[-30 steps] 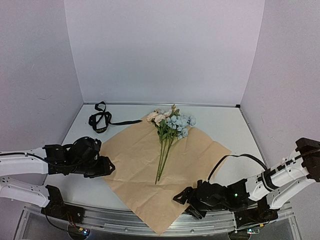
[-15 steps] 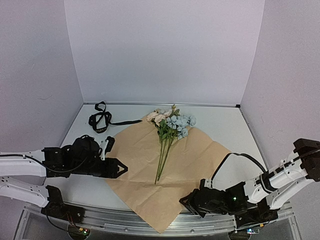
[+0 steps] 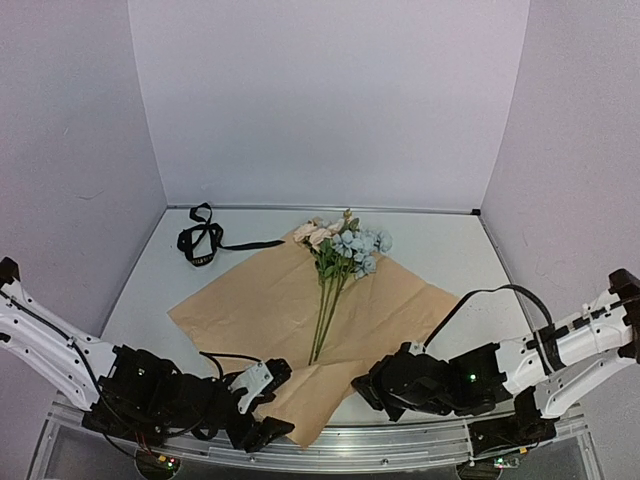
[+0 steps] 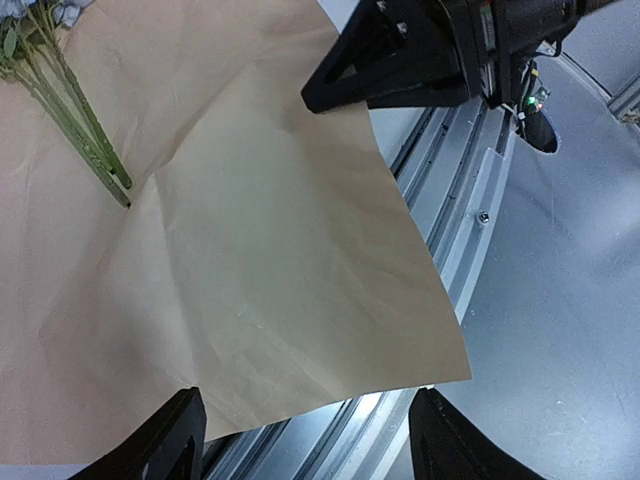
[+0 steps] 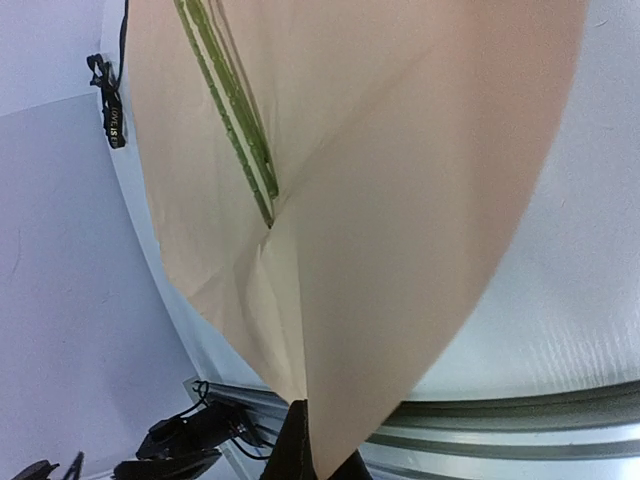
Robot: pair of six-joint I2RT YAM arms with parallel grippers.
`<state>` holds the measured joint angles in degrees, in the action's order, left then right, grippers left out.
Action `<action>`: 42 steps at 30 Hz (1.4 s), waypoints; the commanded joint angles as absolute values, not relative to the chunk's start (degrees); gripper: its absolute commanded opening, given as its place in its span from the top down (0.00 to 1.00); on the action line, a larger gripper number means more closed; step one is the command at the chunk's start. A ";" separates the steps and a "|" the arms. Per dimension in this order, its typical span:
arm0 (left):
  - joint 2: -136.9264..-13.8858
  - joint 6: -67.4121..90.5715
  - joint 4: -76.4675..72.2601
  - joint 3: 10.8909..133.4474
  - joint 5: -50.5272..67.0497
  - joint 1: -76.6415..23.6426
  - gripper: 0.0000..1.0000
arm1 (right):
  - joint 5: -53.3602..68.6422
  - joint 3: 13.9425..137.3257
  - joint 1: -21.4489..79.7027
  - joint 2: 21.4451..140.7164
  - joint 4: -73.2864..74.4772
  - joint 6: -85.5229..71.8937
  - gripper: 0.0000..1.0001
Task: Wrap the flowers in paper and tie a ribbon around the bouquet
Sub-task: Pass from the right arm to the left
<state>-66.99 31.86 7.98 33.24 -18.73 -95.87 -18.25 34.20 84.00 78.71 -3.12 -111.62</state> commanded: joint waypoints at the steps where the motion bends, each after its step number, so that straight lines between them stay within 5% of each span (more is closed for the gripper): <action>1: -69.67 26.26 5.15 37.63 -28.84 -100.44 0.24 | -20.84 39.50 83.63 76.08 10.48 -117.88 1.00; 30: -88.75 18.20 0.22 48.55 -31.19 -105.43 0.25 | -22.06 42.61 83.58 74.99 15.03 -124.90 1.00; 39: -94.00 18.14 0.26 51.30 -33.36 -105.44 0.35 | -22.05 42.28 83.58 74.27 15.03 -125.16 1.00; 42: -93.85 17.92 -2.33 50.72 -34.85 -105.47 0.48 | -21.71 41.98 83.58 74.18 14.99 -125.16 1.00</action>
<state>-93.75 18.95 1.48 48.97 -31.21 -105.12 -20.14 40.64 83.85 75.46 14.06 -114.30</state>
